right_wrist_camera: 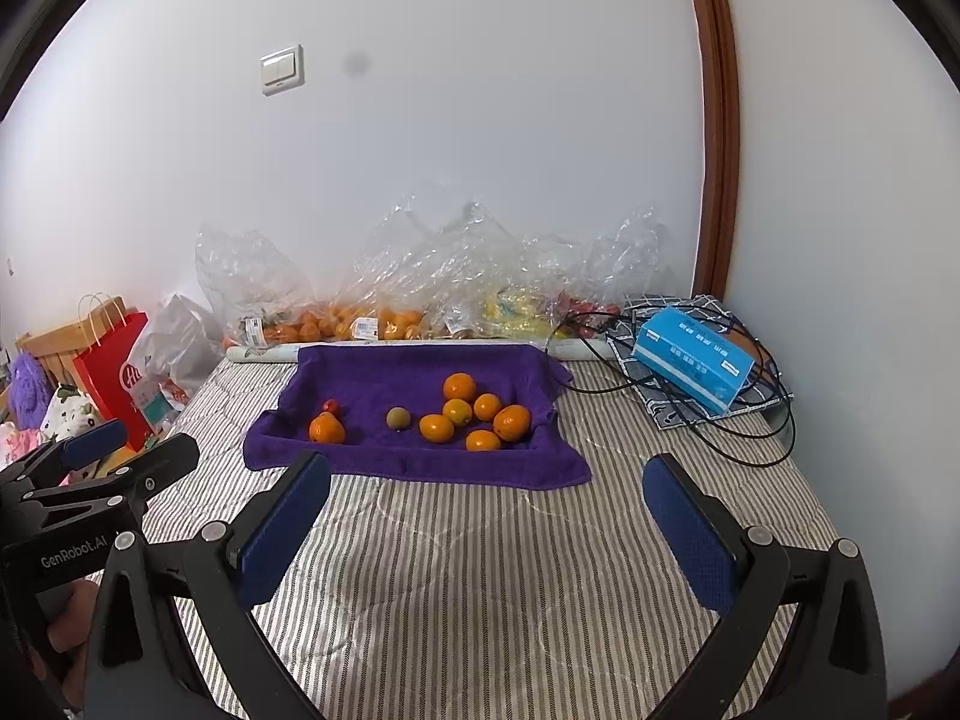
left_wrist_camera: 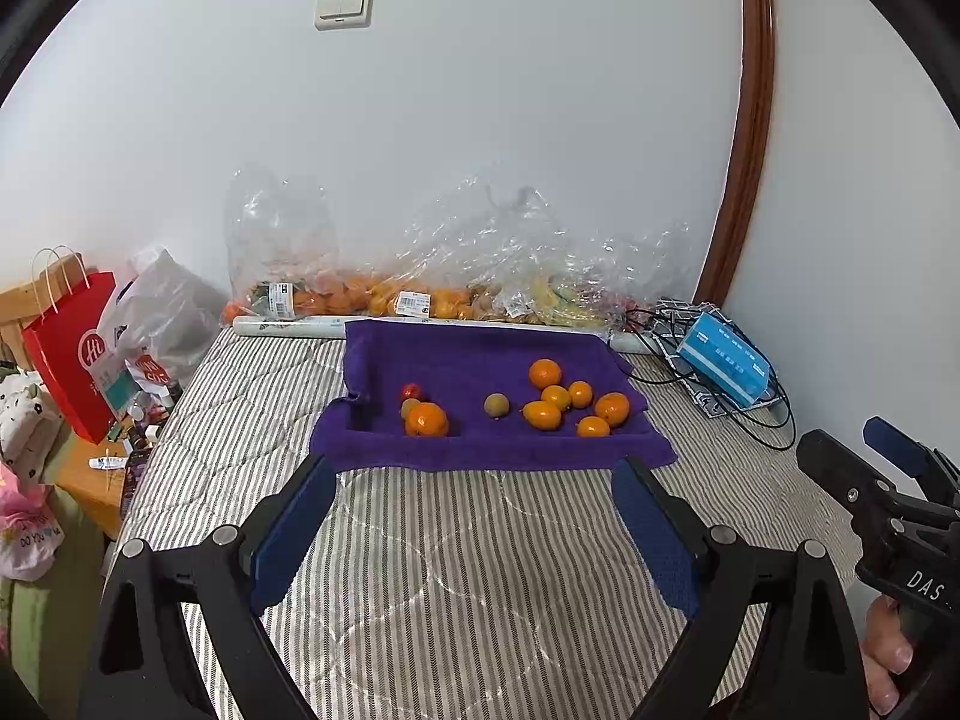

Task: Organize fruits

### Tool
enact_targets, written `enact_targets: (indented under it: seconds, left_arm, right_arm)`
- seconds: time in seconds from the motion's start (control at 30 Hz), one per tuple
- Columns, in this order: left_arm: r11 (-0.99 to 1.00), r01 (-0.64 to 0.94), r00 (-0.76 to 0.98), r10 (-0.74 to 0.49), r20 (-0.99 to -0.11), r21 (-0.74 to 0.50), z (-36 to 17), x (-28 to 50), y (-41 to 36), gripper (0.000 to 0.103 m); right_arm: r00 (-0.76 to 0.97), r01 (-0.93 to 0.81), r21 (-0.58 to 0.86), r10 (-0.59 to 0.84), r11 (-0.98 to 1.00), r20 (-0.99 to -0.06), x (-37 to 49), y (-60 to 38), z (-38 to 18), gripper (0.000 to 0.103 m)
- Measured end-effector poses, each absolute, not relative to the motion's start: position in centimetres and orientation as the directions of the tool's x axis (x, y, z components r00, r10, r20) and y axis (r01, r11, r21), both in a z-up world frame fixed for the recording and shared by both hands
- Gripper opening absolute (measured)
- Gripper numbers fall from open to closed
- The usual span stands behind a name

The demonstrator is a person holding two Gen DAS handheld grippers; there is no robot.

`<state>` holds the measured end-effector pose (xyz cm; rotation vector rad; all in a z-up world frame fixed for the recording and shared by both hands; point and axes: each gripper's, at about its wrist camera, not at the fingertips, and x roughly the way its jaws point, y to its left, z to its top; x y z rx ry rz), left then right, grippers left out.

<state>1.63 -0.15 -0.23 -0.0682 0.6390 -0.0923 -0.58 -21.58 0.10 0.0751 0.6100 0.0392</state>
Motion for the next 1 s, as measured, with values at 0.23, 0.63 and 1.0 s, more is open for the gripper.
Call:
enact_targets:
  seconds: [0.23,0.63,1.0]
  left_arm:
    - [0.994,0.065,0.8,-0.106,-0.591,-0.091,-0.21,1.61,-0.16,0.093]
    - [0.994,0.066,0.8,-0.108,-0.59,-0.092,-0.21,1.64,-0.2,0.093]
    - [0.994,0.065,0.8,-0.107,-0.59,-0.092,-0.17,1.57,-0.19,0.093]
  right_arm:
    - [0.822,-0.015,0.08,0.058,0.997,-0.567,-0.74,-21.49,0.34,0.102]
    - [0.823,-0.016,0.08,0.058,0.997,-0.565,-0.82,-21.47,0.34,0.102]
    - [0.824,-0.017,0.077,0.057,0.997,-0.564,-1.02,-21.36,0.52,0.102]
